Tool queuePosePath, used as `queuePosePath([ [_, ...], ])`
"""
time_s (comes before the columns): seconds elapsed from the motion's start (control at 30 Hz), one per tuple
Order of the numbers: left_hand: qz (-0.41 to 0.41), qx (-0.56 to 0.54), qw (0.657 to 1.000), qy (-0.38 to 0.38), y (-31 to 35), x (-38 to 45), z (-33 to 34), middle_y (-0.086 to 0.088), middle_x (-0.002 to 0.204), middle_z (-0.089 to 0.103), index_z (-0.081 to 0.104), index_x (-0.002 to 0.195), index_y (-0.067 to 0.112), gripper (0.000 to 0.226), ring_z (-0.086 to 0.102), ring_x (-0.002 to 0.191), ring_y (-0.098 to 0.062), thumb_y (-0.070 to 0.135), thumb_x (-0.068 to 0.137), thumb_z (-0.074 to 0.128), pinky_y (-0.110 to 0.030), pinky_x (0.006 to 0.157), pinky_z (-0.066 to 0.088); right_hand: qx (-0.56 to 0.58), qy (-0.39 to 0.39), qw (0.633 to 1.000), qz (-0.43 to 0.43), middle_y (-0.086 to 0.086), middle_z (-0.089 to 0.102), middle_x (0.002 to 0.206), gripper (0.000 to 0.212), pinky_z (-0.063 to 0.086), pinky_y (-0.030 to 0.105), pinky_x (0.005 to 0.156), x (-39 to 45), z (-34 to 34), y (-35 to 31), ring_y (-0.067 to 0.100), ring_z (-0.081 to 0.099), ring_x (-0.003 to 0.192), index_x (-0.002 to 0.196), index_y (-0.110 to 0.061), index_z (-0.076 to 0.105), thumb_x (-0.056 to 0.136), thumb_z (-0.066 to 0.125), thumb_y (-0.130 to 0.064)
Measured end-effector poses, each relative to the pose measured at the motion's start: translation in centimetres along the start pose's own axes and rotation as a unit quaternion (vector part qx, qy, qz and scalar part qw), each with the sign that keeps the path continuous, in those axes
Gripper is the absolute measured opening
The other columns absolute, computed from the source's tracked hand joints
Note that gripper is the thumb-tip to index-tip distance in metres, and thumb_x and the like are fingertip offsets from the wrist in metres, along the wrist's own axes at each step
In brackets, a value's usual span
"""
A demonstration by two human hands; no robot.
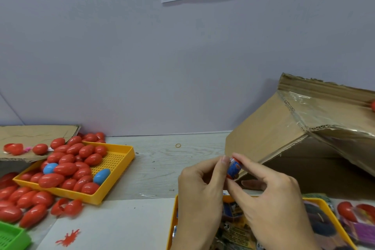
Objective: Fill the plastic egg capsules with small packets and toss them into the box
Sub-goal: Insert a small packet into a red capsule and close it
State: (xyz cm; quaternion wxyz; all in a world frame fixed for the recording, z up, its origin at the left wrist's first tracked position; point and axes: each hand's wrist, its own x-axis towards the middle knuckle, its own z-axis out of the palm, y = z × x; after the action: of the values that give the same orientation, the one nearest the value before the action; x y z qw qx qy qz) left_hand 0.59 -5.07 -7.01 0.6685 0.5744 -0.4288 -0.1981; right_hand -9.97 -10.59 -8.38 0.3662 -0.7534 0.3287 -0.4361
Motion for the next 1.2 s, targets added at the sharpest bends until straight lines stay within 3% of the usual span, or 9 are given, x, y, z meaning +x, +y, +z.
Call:
queuePosePath([
  [0.2,-0.031,-0.011,0.999,-0.005,-0.04,-0.23,0.40,0.001,0.077,0.077,0.081,0.087,0.021,0.028,0.075,0.078,-0.014,0.037,0.085,0.059,-0.018,0.065,0.057,-0.006,0.017,1.000,0.012,-0.028,0.062,0.095,0.060,0.054,0.014,0.080,-0.13,0.32,0.26,0.000,0.069,0.087,0.129,-0.035,0.062,0.073,0.083,-0.026],
  [0.4,-0.057,-0.007,0.998,-0.016,-0.01,-0.24,0.52,0.001,0.083,0.078,0.081,0.087,0.027,0.020,0.075,0.084,-0.015,0.034,0.091,0.062,-0.027,0.072,0.060,-0.015,0.014,1.000,0.002,-0.033,0.057,0.093,0.056,0.041,-0.006,0.070,0.18,0.11,-0.17,-0.011,0.064,0.082,0.128,-0.029,0.065,0.075,0.082,-0.017],
  [0.5,-0.096,-0.033,0.995,-0.014,-0.04,-0.09,0.44,-0.007,0.086,0.077,0.078,0.090,0.021,0.017,0.075,0.084,-0.024,0.032,0.091,0.065,-0.037,0.075,0.061,-0.020,0.005,1.000,-0.019,-0.039,0.051,0.097,0.057,0.038,-0.007,0.065,0.26,0.09,-0.53,-0.025,0.054,0.087,0.125,-0.028,0.067,0.074,0.082,-0.006],
  [0.6,-0.162,-0.126,0.979,-0.013,0.26,0.17,0.37,-0.020,0.083,0.075,0.077,0.082,0.011,0.031,0.075,0.080,-0.032,0.028,0.097,0.056,-0.030,0.064,0.061,-0.015,0.006,0.999,-0.040,-0.036,0.056,0.100,0.059,0.040,-0.004,0.068,0.13,0.12,-0.71,-0.021,0.055,0.088,0.122,-0.032,0.067,0.072,0.084,-0.007],
  [0.67,-0.187,-0.160,0.969,-0.028,0.44,0.16,0.47,-0.023,0.086,0.074,0.078,0.083,0.011,0.035,0.075,0.083,-0.034,0.031,0.098,0.052,-0.033,0.067,0.062,-0.005,0.021,0.999,-0.042,-0.035,0.057,0.099,0.058,0.040,-0.005,0.068,0.17,0.07,-0.60,-0.022,0.054,0.092,0.121,-0.031,0.069,0.071,0.085,-0.008],
  [0.9,-0.199,-0.202,0.957,-0.057,0.66,0.02,0.47,-0.022,0.091,0.075,0.079,0.088,0.012,0.037,0.074,0.089,-0.033,0.040,0.091,0.056,-0.029,0.067,0.060,-0.012,0.034,0.999,-0.038,-0.033,0.058,0.097,0.053,0.041,-0.004,0.067,0.33,-0.11,-0.27,-0.021,0.054,0.095,0.120,-0.031,0.069,0.076,0.081,-0.004],
  [1.03,-0.198,-0.211,0.955,-0.064,0.56,0.08,0.37,-0.024,0.091,0.074,0.079,0.086,0.011,0.036,0.074,0.089,-0.034,0.042,0.086,0.061,-0.031,0.067,0.060,-0.013,0.018,0.999,-0.034,-0.019,0.062,0.100,0.053,0.042,-0.003,0.070,0.28,-0.24,-0.09,-0.015,0.053,0.099,0.124,-0.033,0.067,0.081,0.076,-0.004],
  [1.13,-0.200,-0.211,0.953,-0.083,0.48,0.05,0.44,-0.024,0.086,0.070,0.078,0.086,0.009,0.042,0.069,0.070,-0.031,0.047,0.084,0.062,-0.028,0.054,0.053,-0.004,0.010,0.999,-0.039,-0.015,0.064,0.098,0.053,0.042,-0.001,0.064,0.25,-0.24,-0.14,-0.011,0.058,0.091,0.121,-0.031,0.069,0.079,0.076,0.001],
  [1.2,-0.209,-0.204,0.952,-0.095,0.26,0.00,0.57,-0.025,0.078,0.057,0.075,0.077,0.010,0.044,0.054,0.054,-0.024,0.053,0.076,0.065,-0.027,0.045,0.039,-0.003,0.011,0.999,-0.043,-0.020,0.064,0.101,0.055,0.045,0.002,0.068,0.24,-0.19,-0.20,-0.010,0.059,0.092,0.118,-0.032,0.071,0.078,0.075,0.006],
])
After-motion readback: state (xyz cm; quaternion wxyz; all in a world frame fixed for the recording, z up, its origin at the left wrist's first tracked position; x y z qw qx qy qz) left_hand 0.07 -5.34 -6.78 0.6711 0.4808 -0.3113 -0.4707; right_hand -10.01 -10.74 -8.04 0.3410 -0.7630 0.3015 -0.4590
